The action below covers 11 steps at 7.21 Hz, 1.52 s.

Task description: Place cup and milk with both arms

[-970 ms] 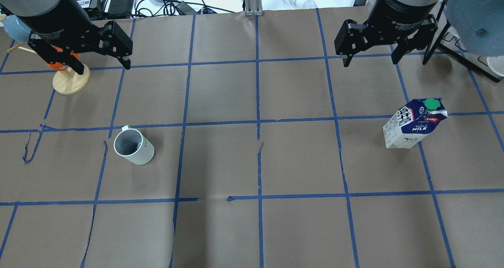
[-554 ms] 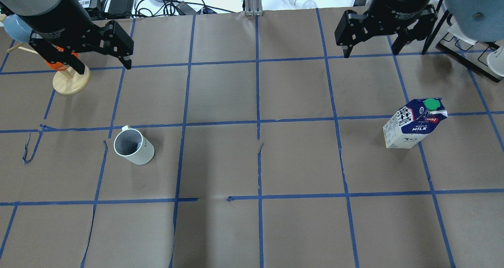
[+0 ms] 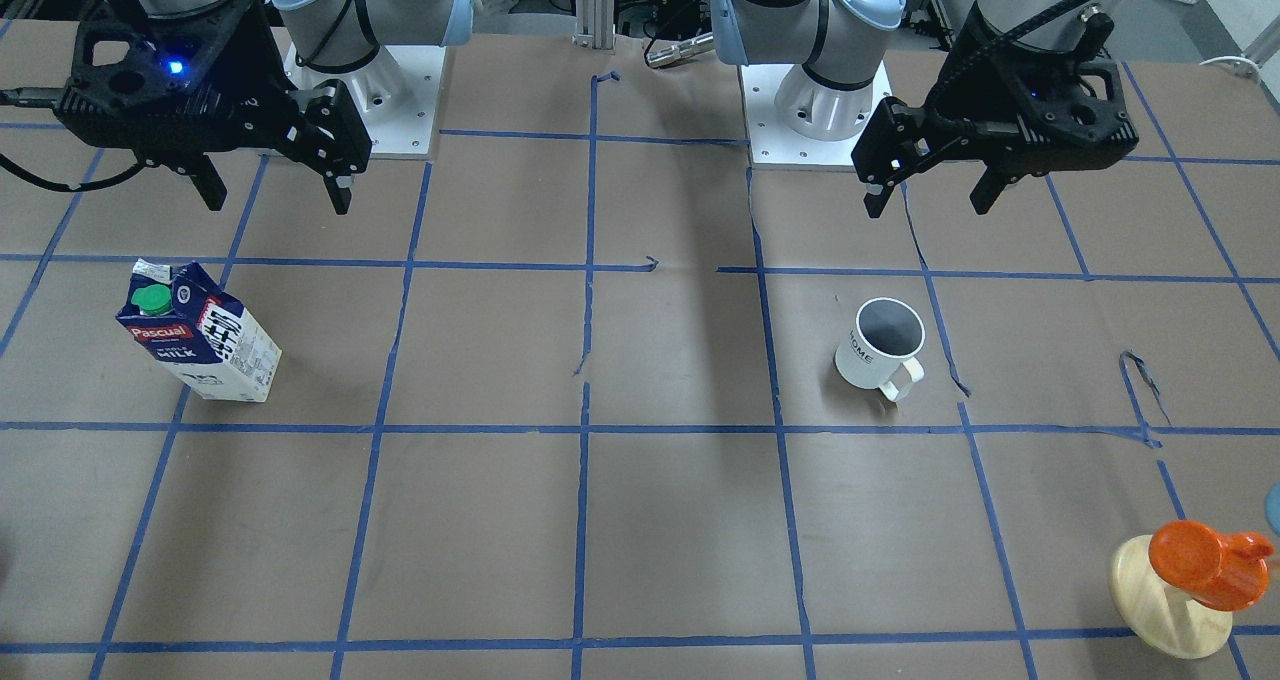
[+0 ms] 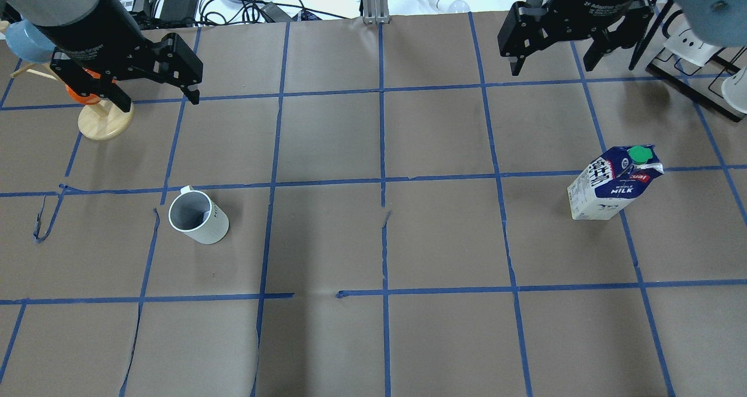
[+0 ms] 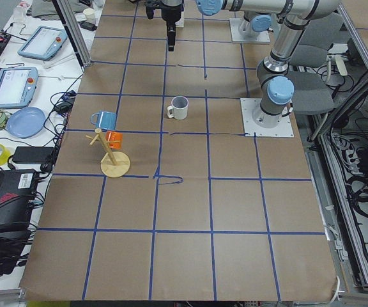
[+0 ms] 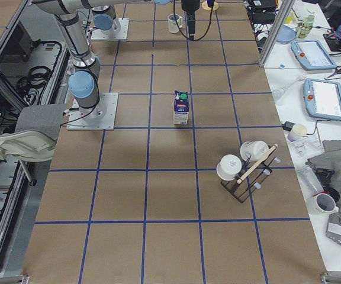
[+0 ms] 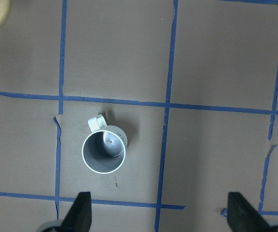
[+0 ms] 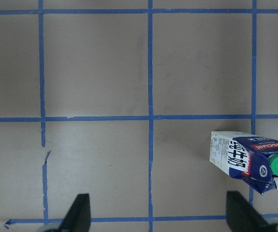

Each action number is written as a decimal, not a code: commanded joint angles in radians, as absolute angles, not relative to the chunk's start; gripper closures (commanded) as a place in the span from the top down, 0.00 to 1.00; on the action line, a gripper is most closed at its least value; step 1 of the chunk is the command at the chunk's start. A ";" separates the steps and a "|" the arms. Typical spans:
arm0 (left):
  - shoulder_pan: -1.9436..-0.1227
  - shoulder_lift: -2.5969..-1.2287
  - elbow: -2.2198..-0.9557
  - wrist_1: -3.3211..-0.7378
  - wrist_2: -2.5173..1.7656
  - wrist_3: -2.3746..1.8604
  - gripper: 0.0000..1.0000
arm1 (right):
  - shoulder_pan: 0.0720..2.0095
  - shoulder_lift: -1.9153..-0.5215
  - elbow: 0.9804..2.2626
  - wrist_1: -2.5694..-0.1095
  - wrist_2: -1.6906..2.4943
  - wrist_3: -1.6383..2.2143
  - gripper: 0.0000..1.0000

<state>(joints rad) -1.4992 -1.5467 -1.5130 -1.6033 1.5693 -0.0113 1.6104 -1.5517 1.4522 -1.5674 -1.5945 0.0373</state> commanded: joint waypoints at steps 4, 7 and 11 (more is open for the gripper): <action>-1.503 -1.546 -1.525 -1.606 1.575 -0.014 1.00 | 1.608 -1.534 1.505 -1.572 -1.589 0.034 1.00; -1.485 -1.534 -1.526 -1.617 1.592 0.018 1.00 | 1.603 -1.528 1.489 -1.574 -1.583 0.034 1.00; -1.245 -1.586 -1.789 -1.434 1.582 0.128 1.00 | 1.609 -1.525 1.474 -1.571 -1.594 0.041 1.00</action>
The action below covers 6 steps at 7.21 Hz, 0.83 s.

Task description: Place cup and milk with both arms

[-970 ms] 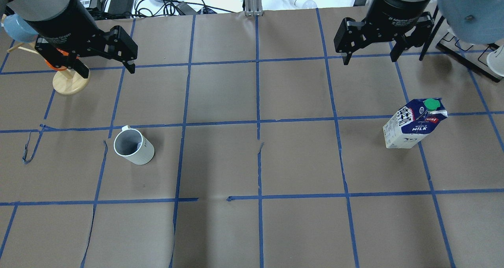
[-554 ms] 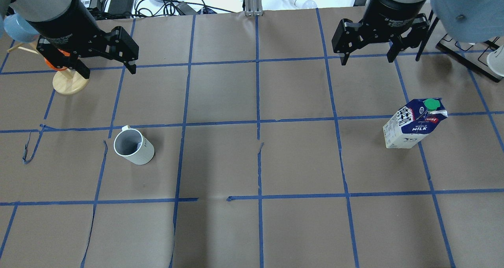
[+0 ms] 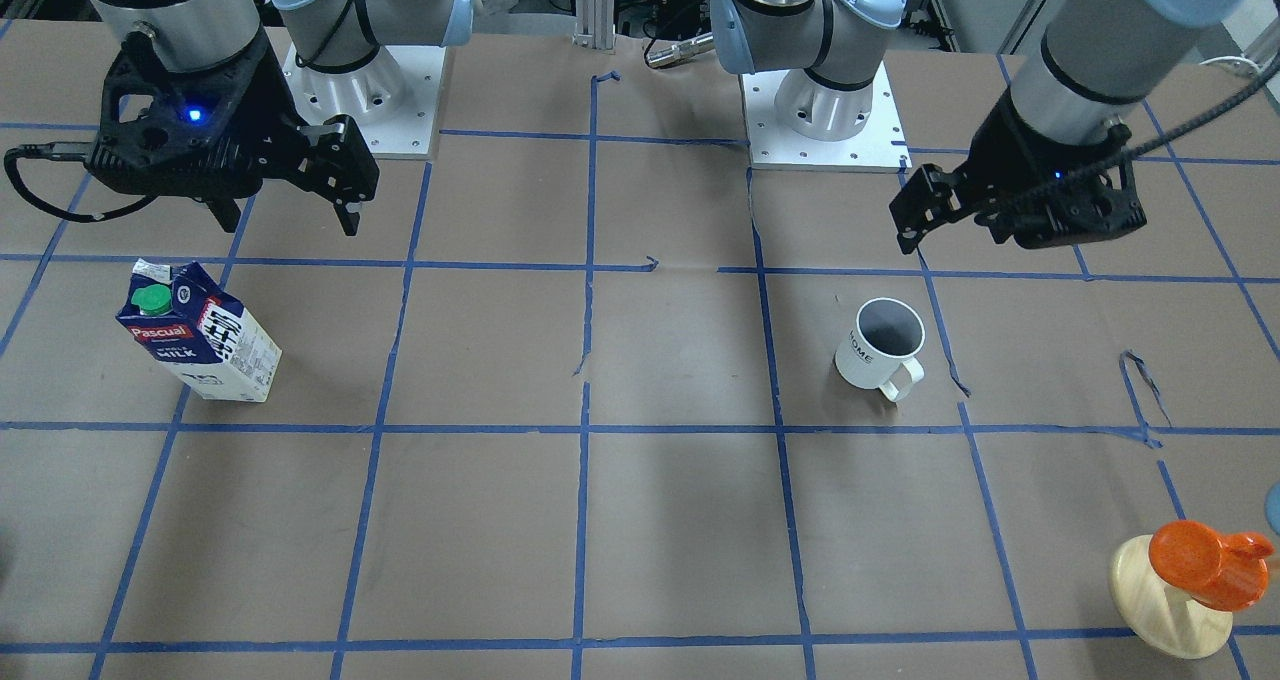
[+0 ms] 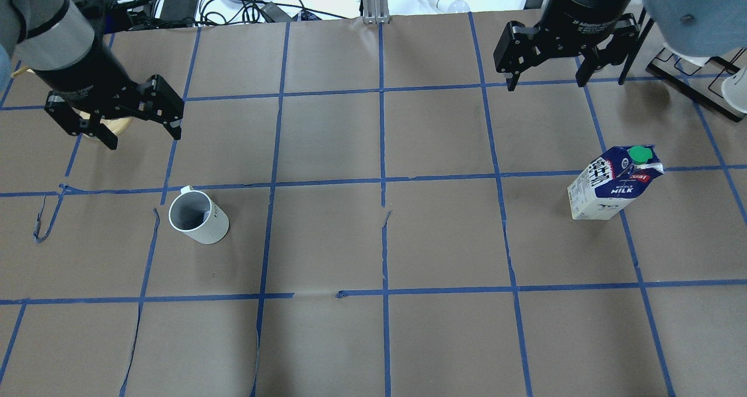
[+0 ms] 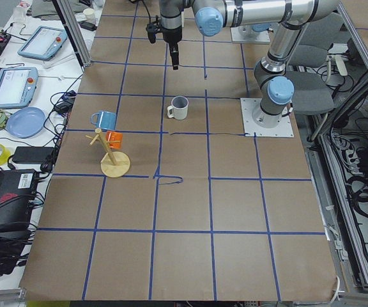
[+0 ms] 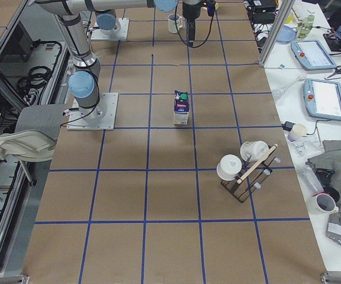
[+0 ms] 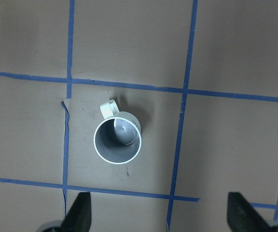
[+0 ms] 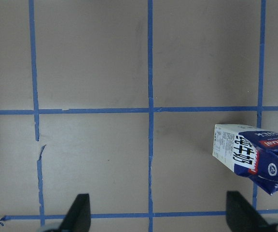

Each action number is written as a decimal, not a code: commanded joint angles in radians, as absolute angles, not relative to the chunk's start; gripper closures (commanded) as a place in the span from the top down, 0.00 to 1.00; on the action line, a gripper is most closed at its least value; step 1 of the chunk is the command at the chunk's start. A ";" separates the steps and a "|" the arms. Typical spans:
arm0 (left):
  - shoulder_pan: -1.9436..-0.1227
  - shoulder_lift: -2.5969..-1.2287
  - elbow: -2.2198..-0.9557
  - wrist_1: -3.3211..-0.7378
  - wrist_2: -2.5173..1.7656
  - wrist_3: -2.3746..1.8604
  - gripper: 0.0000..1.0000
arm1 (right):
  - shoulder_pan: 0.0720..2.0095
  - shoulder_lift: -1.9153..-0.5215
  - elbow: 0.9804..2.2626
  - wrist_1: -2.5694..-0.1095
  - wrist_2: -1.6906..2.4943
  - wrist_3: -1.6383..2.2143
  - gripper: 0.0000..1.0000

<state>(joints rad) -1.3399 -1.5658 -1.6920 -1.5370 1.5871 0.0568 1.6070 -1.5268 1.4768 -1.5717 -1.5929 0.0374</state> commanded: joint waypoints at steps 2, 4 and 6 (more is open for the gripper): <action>-1.201 -1.618 -1.949 -1.230 1.580 0.221 1.00 | 1.612 -1.525 1.474 -1.569 -1.594 0.043 1.00; -1.203 -1.670 -1.997 -1.143 1.575 0.216 1.00 | 1.612 -1.526 1.471 -1.568 -1.594 0.040 1.00; -1.201 -1.712 -2.017 -1.146 1.572 0.215 0.90 | 1.612 -1.526 1.471 -1.566 -1.592 0.035 1.00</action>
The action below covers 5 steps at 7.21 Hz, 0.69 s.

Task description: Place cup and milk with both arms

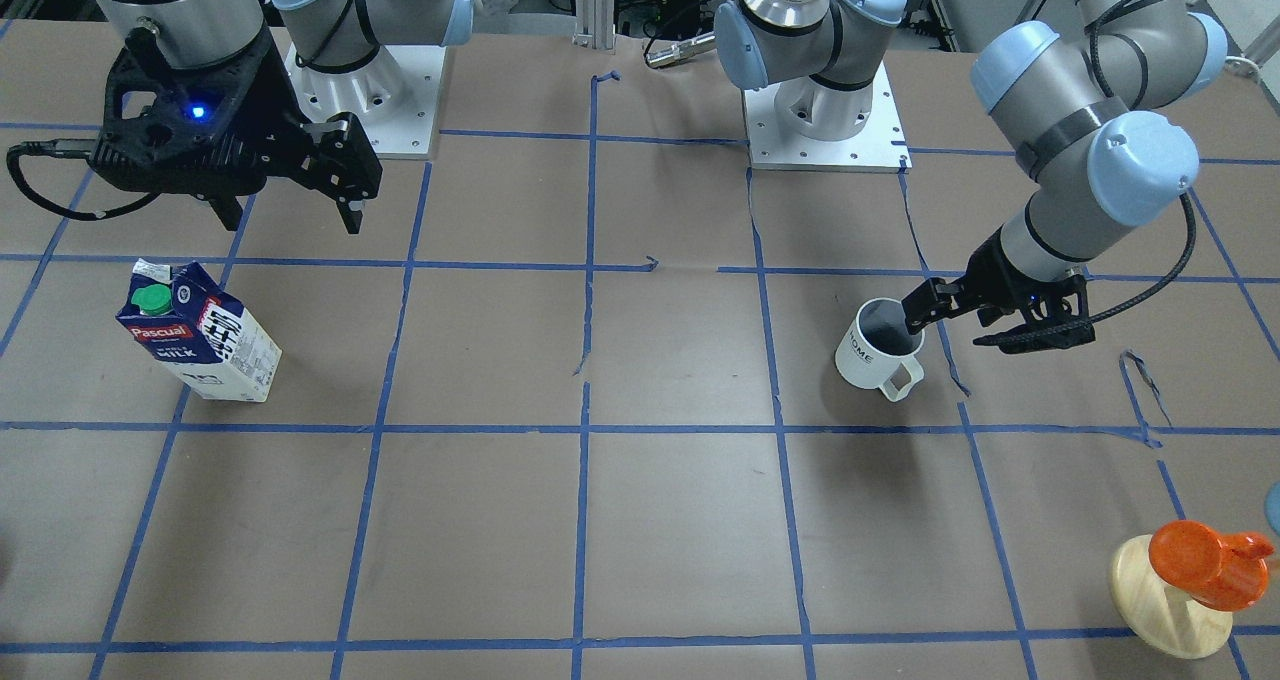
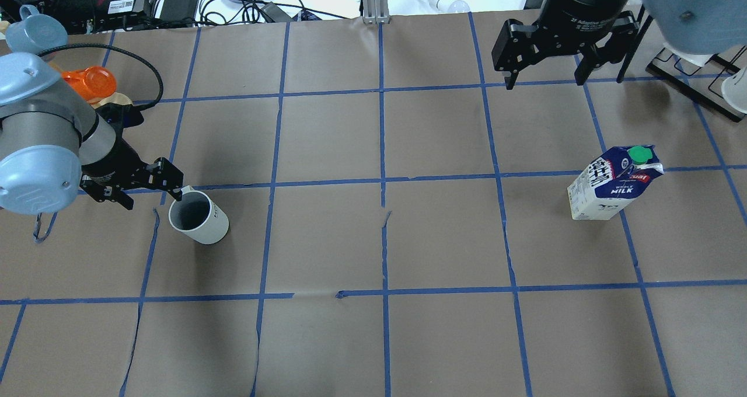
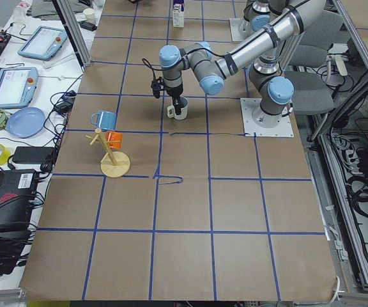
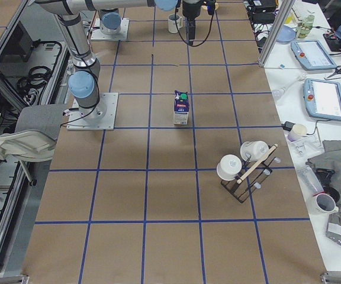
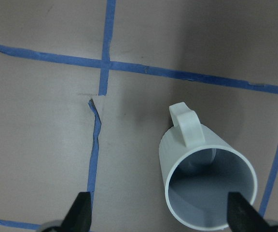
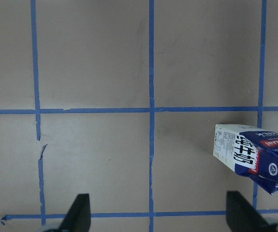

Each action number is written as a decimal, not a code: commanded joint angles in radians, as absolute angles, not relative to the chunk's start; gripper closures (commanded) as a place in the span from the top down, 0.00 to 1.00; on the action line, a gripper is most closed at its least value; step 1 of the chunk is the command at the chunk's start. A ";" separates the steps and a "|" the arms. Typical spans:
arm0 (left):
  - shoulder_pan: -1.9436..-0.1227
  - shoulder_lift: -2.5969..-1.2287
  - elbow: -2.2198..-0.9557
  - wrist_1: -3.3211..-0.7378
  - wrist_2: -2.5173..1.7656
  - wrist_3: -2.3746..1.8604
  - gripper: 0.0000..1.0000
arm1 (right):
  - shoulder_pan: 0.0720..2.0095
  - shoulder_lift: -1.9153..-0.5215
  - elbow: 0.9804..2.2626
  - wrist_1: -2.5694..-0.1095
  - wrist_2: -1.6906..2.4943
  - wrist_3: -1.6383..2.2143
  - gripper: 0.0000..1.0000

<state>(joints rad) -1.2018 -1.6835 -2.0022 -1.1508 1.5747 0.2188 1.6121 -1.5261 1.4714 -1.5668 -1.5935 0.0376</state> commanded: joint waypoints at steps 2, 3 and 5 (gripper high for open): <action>-1.201 -1.732 -2.039 -1.143 1.572 0.221 0.35 | 1.611 -1.526 1.471 -1.563 -1.591 0.035 1.00; -1.201 -1.733 -2.039 -1.146 1.578 0.236 0.05 | 1.611 -1.531 1.470 -1.563 -1.591 0.035 1.00; -1.203 -1.735 -2.039 -1.146 1.551 0.218 0.00 | 1.611 -1.532 1.471 -1.562 -1.591 0.035 1.00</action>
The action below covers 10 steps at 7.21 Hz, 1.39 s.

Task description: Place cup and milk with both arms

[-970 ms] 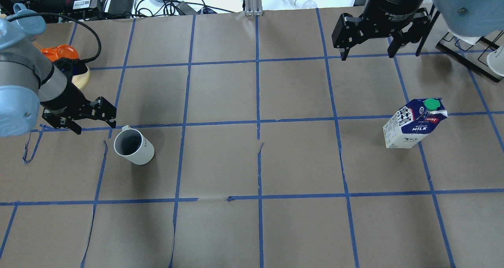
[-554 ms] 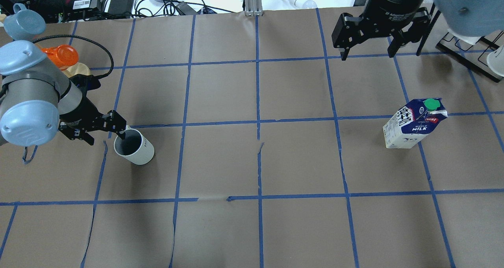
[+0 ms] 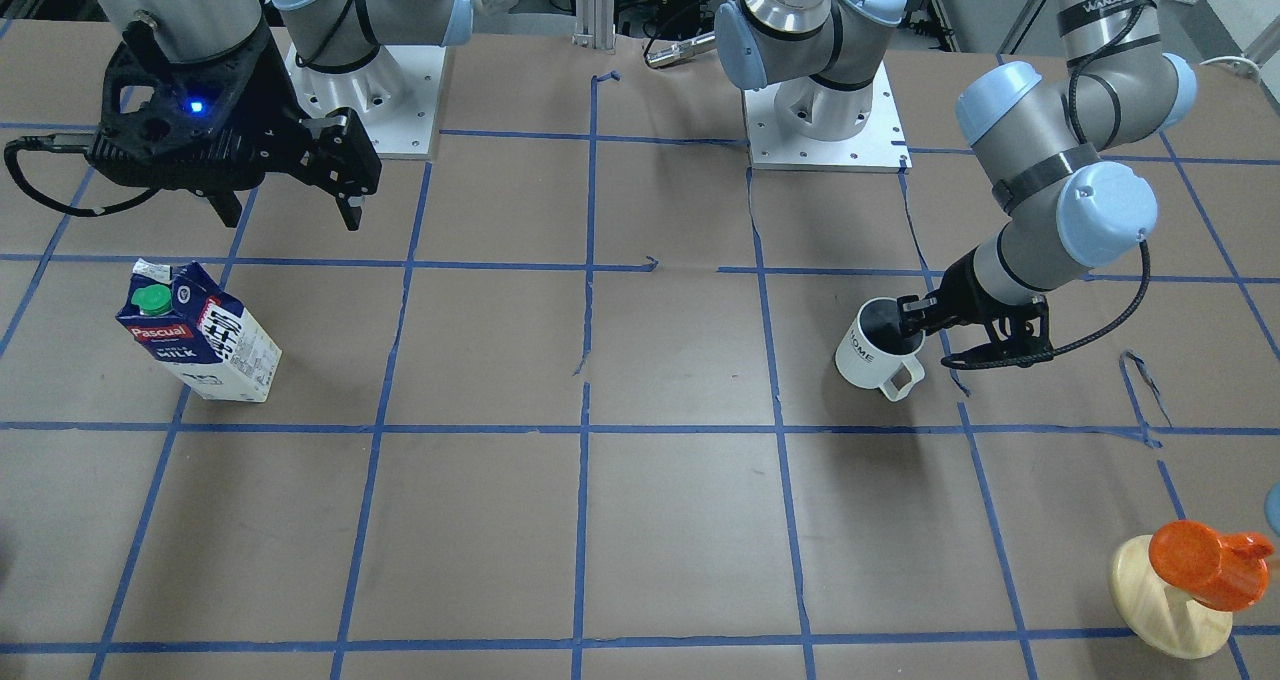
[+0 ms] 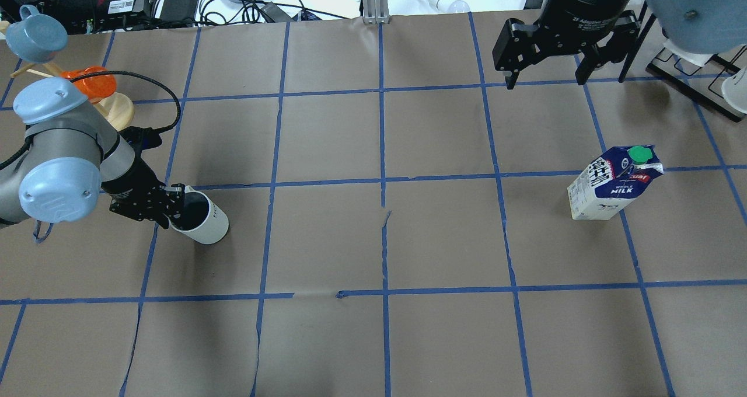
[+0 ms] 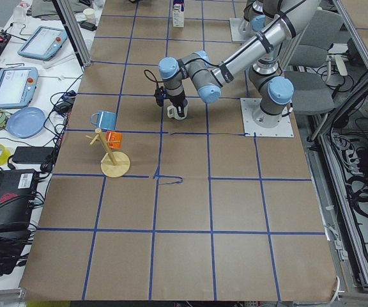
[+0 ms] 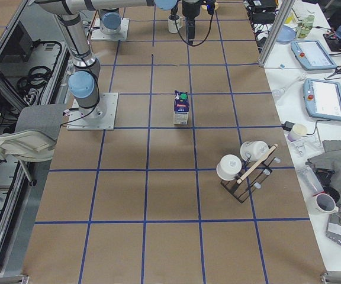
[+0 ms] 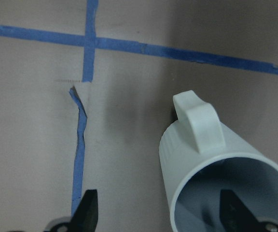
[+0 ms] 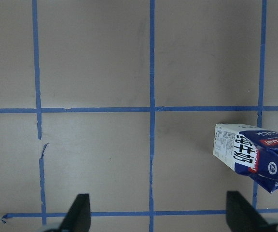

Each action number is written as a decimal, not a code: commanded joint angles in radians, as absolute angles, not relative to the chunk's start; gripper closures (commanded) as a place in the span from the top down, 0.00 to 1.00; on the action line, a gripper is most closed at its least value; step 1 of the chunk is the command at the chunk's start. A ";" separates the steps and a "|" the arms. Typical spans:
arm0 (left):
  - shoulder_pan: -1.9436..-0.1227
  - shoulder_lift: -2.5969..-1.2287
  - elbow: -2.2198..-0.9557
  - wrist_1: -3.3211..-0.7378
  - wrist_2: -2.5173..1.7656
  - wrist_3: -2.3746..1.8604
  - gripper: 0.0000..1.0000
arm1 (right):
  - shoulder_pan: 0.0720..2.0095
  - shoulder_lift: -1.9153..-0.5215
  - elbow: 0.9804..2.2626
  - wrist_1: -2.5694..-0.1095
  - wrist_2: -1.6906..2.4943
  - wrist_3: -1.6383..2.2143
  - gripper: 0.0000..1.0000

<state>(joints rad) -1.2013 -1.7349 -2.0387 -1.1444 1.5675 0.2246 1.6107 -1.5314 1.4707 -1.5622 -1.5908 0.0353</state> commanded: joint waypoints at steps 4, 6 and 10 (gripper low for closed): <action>-1.325 -1.674 -1.990 -1.176 1.439 0.020 0.00 | 1.612 -1.532 1.471 -1.562 -1.591 0.035 1.00; -1.615 -1.646 -1.906 -1.187 1.454 -0.255 0.00 | 1.612 -1.532 1.473 -1.562 -1.591 0.035 1.00; -1.925 -1.697 -1.907 -1.160 1.502 -0.572 0.00 | 1.617 -1.534 1.473 -1.557 -1.589 0.035 1.00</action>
<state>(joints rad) -1.8613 -1.6862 -1.9056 -1.1651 1.5063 -0.5261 1.6153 -1.5337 1.4720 -1.5595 -1.5896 0.0353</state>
